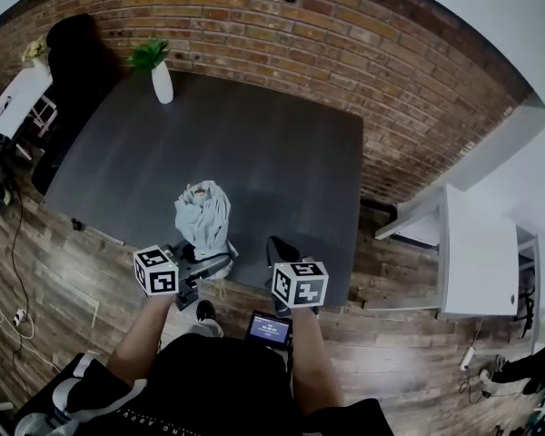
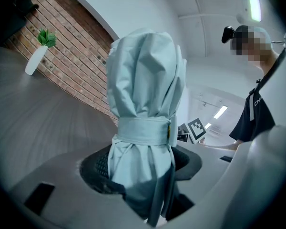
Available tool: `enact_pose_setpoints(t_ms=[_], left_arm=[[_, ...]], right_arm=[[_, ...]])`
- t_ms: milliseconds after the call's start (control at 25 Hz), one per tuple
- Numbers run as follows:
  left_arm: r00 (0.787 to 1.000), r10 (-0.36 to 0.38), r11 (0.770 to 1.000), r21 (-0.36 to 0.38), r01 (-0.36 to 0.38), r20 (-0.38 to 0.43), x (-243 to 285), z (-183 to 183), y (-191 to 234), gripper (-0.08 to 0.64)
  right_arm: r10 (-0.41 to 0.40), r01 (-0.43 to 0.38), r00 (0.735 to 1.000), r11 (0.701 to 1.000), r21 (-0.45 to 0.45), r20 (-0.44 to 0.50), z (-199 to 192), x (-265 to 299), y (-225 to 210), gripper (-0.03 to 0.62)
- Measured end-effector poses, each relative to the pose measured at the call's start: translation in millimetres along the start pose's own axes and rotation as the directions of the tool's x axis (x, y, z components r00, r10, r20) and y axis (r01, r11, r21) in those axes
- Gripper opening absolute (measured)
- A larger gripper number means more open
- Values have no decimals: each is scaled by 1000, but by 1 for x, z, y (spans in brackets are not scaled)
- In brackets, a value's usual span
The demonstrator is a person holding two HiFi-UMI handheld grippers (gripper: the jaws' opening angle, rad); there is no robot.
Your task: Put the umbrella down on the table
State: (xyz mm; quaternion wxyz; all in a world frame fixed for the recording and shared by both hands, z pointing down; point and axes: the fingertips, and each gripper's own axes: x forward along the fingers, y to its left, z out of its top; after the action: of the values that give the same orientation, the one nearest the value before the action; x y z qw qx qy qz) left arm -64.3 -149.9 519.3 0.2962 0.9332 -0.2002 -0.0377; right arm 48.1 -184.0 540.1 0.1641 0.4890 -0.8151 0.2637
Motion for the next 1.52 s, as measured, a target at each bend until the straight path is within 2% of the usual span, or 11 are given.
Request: enact_pose_setpoints(t_ms=[280, 560, 1160, 1520], left_arm=[[998, -52, 998, 24, 53, -33, -18, 22, 31, 253], [997, -71, 997, -6, 71, -29, -12, 29, 51, 253], [1000, 7, 1000, 4, -6, -20, 22, 64, 87, 253], [999, 51, 999, 9, -51, -4, 53, 76, 99, 253]], right_arm=[[-64, 63, 998, 998, 30, 16, 13, 26, 19, 10], [-81, 81, 997, 996, 44, -6, 13, 40, 15, 11], [29, -29, 1000, 999, 18, 8, 63, 89, -12, 10], [71, -71, 997, 997, 12, 16, 76, 100, -45, 11]])
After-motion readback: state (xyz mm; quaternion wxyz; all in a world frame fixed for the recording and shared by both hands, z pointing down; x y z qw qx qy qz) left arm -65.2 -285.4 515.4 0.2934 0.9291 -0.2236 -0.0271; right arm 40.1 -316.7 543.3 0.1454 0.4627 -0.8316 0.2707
